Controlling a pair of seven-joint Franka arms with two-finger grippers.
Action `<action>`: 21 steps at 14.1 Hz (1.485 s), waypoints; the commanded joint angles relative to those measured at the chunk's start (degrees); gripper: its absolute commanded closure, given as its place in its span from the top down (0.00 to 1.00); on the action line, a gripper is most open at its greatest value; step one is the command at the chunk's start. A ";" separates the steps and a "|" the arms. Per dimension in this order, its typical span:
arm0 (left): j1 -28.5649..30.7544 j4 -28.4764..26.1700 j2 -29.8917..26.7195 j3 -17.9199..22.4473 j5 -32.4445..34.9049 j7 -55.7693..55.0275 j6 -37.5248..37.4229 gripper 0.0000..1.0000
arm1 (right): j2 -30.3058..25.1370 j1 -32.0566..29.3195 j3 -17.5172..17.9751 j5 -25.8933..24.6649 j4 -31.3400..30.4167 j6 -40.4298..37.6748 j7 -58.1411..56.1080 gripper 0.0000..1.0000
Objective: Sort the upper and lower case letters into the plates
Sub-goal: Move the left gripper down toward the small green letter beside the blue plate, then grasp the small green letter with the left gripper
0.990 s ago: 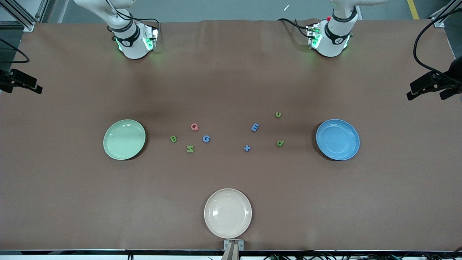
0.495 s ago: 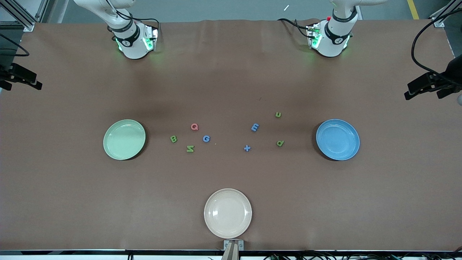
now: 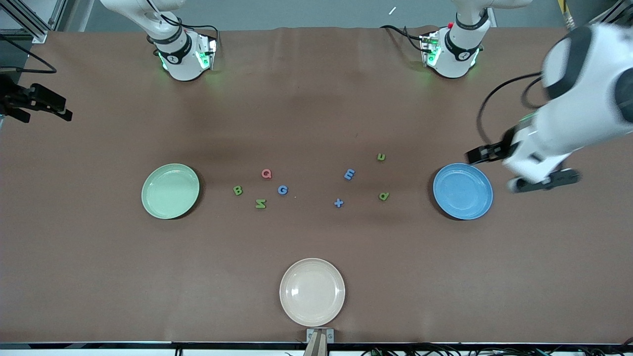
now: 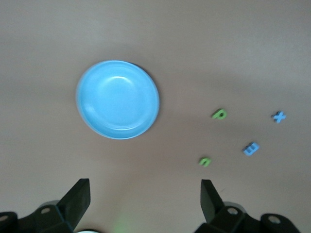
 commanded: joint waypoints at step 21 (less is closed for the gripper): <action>-15.03 -18.85 22.69 0.36 10.59 -61.71 53.61 0.94 | -2.15 -5.29 5.10 -0.12 -1.91 0.10 -0.51 1.00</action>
